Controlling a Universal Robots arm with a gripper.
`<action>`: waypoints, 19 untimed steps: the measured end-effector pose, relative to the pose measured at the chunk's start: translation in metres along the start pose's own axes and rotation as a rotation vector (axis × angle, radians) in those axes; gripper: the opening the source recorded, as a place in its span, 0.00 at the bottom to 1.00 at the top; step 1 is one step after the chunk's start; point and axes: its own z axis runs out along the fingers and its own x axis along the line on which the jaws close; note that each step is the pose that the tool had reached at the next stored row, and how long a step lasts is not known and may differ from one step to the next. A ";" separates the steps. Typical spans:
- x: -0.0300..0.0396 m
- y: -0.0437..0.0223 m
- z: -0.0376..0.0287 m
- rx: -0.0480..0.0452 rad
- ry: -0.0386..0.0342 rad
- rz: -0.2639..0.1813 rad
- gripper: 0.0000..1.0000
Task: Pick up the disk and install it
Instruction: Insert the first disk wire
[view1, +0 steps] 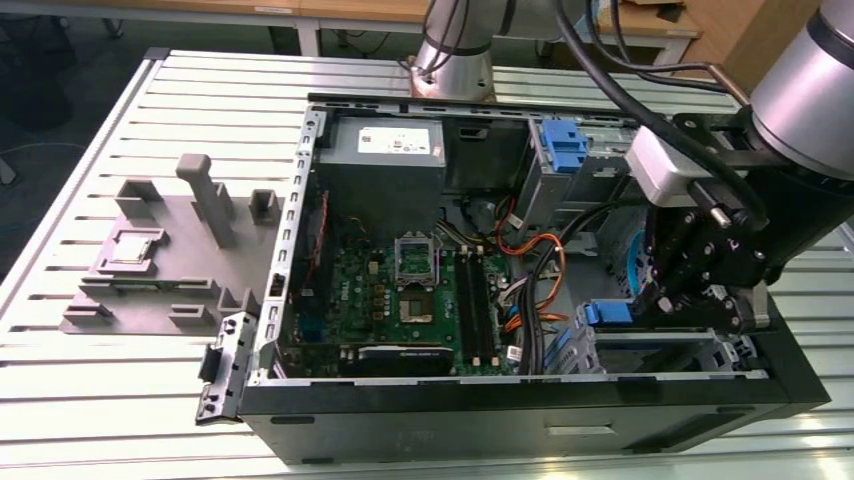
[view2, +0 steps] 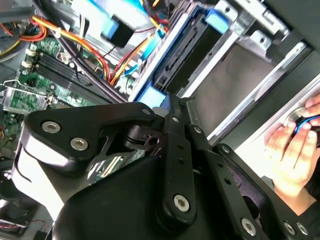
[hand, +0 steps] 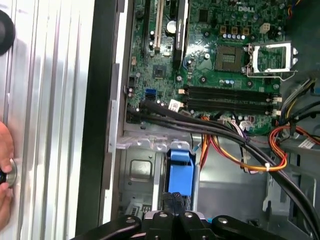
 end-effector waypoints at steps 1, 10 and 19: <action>-0.0001 -0.0021 0.0000 0.0000 -0.0001 0.000 0.10; -0.0012 -0.0148 -0.0004 0.0000 -0.0004 -0.001 0.10; -0.0046 -0.0150 -0.0073 0.0031 0.0129 -0.006 0.10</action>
